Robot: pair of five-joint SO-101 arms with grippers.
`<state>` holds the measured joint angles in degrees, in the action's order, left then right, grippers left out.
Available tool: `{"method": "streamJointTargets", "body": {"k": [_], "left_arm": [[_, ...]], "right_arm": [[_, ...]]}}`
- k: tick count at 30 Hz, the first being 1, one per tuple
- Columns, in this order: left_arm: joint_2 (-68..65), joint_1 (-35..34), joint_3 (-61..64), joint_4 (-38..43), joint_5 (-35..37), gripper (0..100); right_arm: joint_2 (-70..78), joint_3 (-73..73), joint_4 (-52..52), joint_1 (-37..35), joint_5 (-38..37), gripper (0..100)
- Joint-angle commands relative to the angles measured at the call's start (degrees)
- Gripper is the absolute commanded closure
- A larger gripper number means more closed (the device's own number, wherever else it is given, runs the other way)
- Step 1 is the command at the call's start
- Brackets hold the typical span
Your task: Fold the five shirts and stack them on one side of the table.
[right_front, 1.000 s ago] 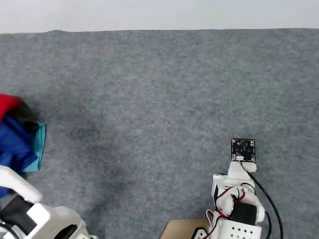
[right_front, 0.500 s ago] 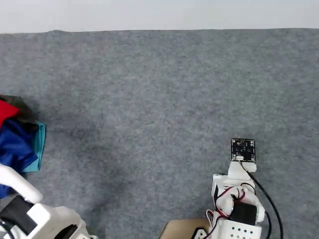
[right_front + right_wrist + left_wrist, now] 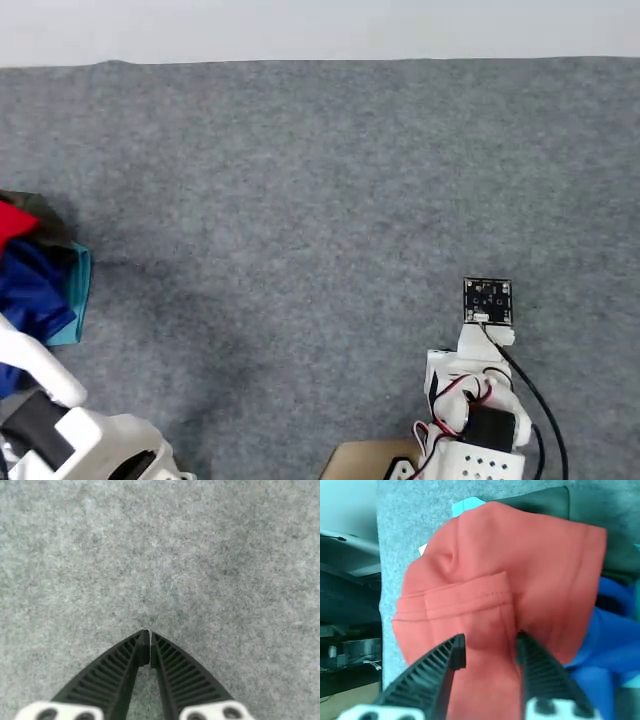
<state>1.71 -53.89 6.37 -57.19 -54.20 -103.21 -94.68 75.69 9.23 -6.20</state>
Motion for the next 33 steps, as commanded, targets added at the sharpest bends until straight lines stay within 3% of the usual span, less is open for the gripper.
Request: {"method": "streamJointTargets", "body": {"k": [1,5,11,17,24,33], "left_arm": [[0.88,0.35,0.75,4.75,-0.26,91],[1.58,0.44,0.57,5.01,-0.26,100],[6.15,0.62,-3.82,4.92,0.53,100],[14.42,1.76,-11.74,5.89,15.12,100],[19.87,3.78,-18.86,14.95,35.43,100],[25.14,15.38,-31.08,17.23,45.80,99]], "right_arm": [[-0.48,-1.76,-0.84,-0.13,-0.35,99.0],[-0.48,-1.76,-0.84,-0.13,-0.35,99.0],[-0.48,-1.76,-0.84,-0.13,-0.35,99.0],[-0.48,-1.76,-0.84,-0.13,-0.35,99.0],[-0.48,-1.76,-0.84,-0.13,-0.35,99.0],[-0.48,-1.76,-0.84,-0.13,-0.35,99.0]]}}
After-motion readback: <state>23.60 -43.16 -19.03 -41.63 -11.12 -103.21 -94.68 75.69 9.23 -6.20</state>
